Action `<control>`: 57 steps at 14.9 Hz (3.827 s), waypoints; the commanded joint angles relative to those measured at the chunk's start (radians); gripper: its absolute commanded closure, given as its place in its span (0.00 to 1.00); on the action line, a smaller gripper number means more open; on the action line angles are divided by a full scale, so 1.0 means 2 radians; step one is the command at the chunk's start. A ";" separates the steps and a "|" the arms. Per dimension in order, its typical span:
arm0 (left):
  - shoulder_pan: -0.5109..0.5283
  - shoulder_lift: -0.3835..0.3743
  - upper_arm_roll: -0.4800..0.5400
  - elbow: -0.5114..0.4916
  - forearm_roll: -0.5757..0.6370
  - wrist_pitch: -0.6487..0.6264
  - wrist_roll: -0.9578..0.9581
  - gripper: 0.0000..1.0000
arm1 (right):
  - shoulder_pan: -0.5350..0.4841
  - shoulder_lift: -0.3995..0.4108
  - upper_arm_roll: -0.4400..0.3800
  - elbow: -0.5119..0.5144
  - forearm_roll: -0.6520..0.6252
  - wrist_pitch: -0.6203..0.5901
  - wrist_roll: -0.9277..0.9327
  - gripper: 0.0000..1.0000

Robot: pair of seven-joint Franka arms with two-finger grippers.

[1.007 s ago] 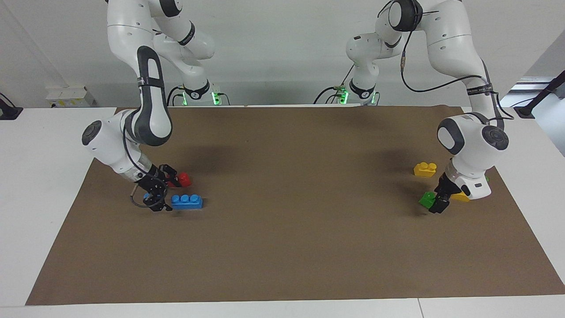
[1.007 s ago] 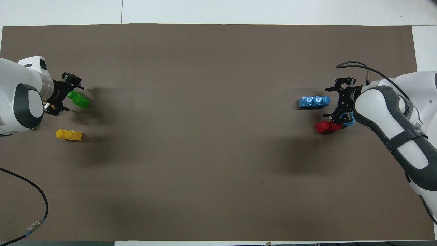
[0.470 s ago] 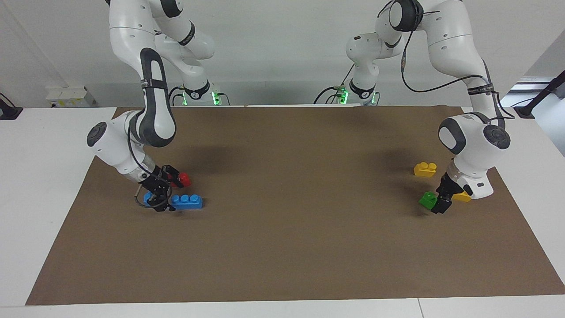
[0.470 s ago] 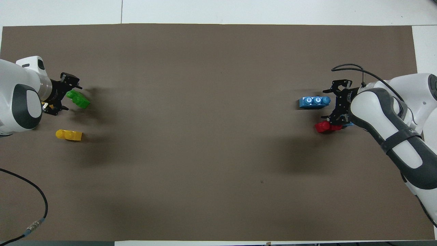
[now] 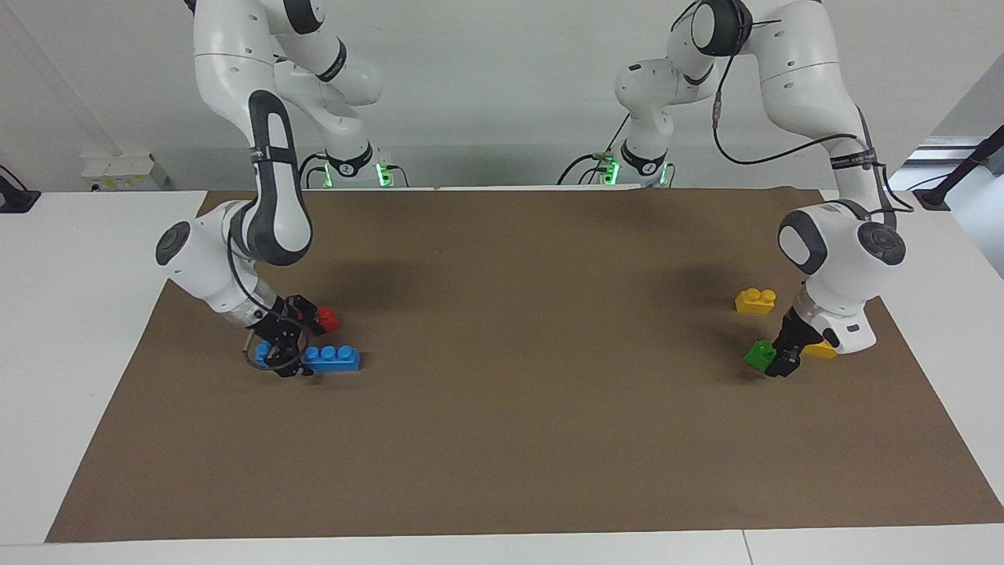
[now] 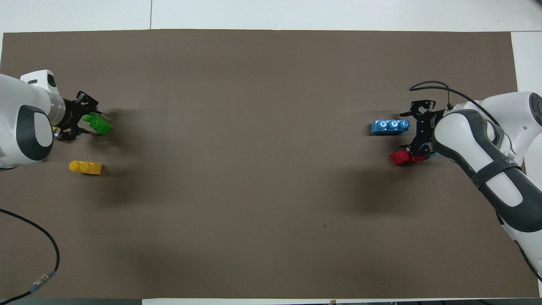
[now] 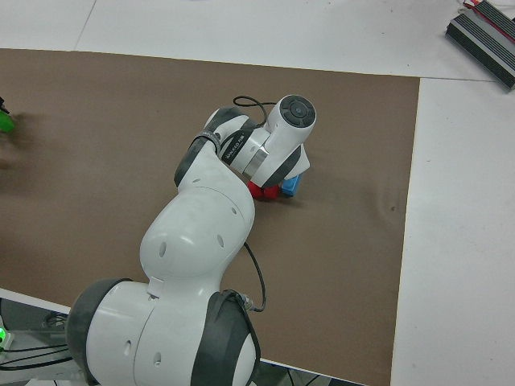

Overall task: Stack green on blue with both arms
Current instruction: 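Close the left gripper on the green brick while the right gripper grips blue, then lift the green brick with the left gripper while the right gripper lifts blue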

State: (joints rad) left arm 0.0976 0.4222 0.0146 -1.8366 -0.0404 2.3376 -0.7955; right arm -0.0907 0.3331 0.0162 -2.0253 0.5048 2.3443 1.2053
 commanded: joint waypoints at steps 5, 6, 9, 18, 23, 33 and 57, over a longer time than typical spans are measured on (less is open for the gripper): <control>0.003 -0.002 -0.002 -0.011 -0.009 0.019 -0.002 1.00 | -0.006 0.004 0.003 -0.001 0.028 0.017 -0.018 0.17; 0.003 -0.002 -0.002 -0.009 -0.010 0.019 -0.002 1.00 | -0.006 0.004 0.003 -0.001 0.028 0.023 -0.018 0.19; 0.000 -0.002 -0.002 -0.004 -0.009 0.015 0.001 1.00 | -0.005 0.004 0.003 -0.001 0.028 0.025 -0.018 0.27; -0.013 -0.043 -0.002 0.006 -0.009 -0.060 -0.016 1.00 | -0.006 0.004 0.003 -0.001 0.028 0.025 -0.035 0.64; -0.027 -0.078 -0.003 0.006 -0.009 -0.107 -0.038 1.00 | -0.008 0.004 0.003 0.001 0.037 0.021 -0.045 0.86; -0.069 -0.130 -0.007 0.006 -0.009 -0.171 -0.158 1.00 | 0.002 0.004 0.003 0.068 0.036 -0.071 -0.039 1.00; -0.278 -0.171 -0.007 -0.045 0.003 -0.135 -0.597 1.00 | 0.252 -0.068 0.021 -0.052 0.034 0.066 0.196 1.00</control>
State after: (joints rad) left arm -0.4071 0.1287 -0.0171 -1.8592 -0.0409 2.0249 -1.9291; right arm 0.4005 0.2152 0.0587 -2.0868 0.5638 2.4243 1.5771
